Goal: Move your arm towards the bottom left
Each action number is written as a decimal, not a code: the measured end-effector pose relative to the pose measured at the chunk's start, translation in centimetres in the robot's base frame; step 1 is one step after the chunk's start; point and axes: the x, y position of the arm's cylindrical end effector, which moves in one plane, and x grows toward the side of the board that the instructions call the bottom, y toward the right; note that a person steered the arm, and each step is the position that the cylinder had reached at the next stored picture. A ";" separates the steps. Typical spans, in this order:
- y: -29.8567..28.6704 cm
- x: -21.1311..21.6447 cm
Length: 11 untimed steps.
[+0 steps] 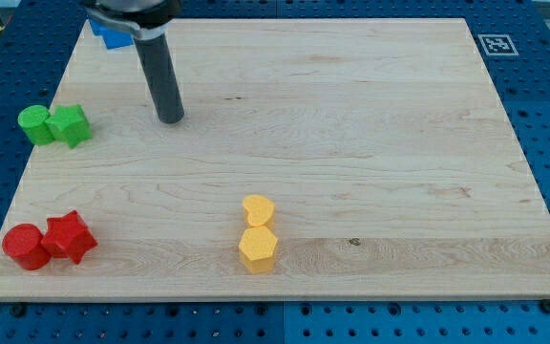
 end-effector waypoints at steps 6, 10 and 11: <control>-4.3 20.9; -9.9 20.9; -10.2 20.8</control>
